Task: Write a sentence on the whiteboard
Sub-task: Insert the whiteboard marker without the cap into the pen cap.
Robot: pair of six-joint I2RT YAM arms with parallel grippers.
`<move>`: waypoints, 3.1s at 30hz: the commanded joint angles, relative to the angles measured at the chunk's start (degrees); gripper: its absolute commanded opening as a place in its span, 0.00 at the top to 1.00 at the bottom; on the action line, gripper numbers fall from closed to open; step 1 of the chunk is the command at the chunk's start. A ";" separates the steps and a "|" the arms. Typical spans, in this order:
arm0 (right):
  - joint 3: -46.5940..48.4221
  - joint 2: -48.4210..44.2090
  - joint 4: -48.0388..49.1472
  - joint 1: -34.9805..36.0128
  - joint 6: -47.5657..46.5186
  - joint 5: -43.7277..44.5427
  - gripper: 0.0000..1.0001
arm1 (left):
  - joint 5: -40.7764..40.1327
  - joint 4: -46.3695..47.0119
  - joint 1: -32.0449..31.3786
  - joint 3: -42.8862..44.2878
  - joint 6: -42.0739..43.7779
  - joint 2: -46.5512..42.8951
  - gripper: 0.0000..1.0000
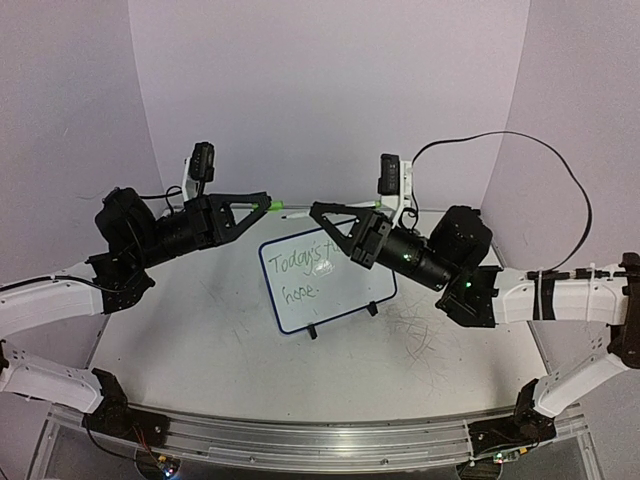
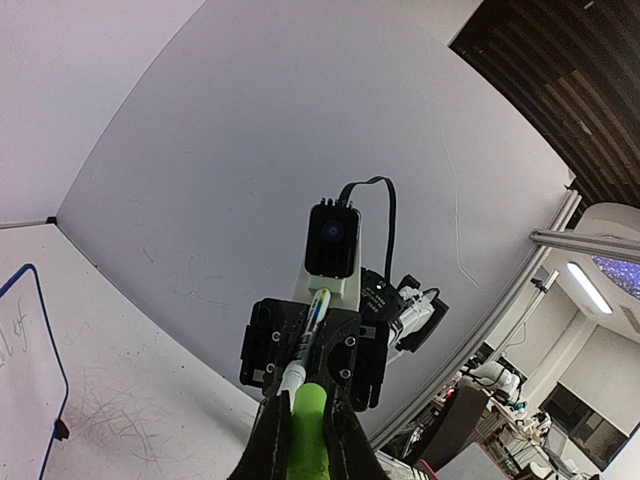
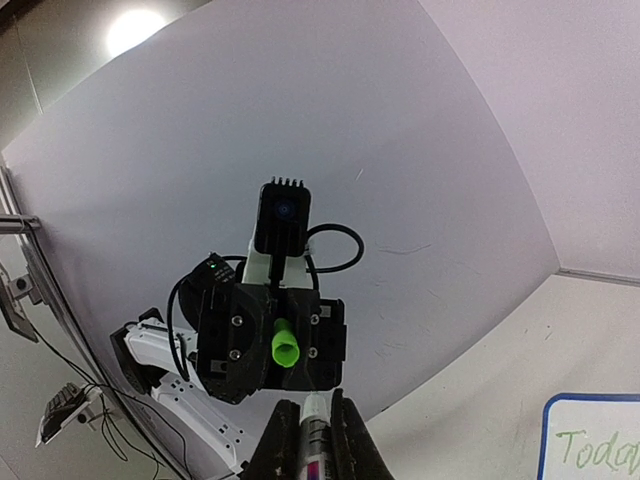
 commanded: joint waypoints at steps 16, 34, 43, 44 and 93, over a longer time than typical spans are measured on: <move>0.30 -1.33 7.20 -0.32 0.19 -0.63 1.00 | 0.57 3.34 -0.19 0.09 -0.05 -0.53 1.00; 0.49 -0.07 8.16 -0.29 0.66 -0.05 1.00 | 0.62 3.36 -0.22 -0.58 0.21 -1.22 1.00; -0.15 -0.76 9.20 -0.29 0.57 -0.14 1.00 | 0.90 3.36 -0.20 -0.41 0.33 -0.44 1.00; -0.02 -0.55 9.21 -0.31 0.76 -0.27 1.00 | 0.95 3.38 -0.20 -0.30 0.33 -0.43 1.00; 1.74 3.53 11.55 -0.24 2.90 -1.36 1.00 | 0.98 3.36 -0.20 -0.57 0.98 -0.45 1.00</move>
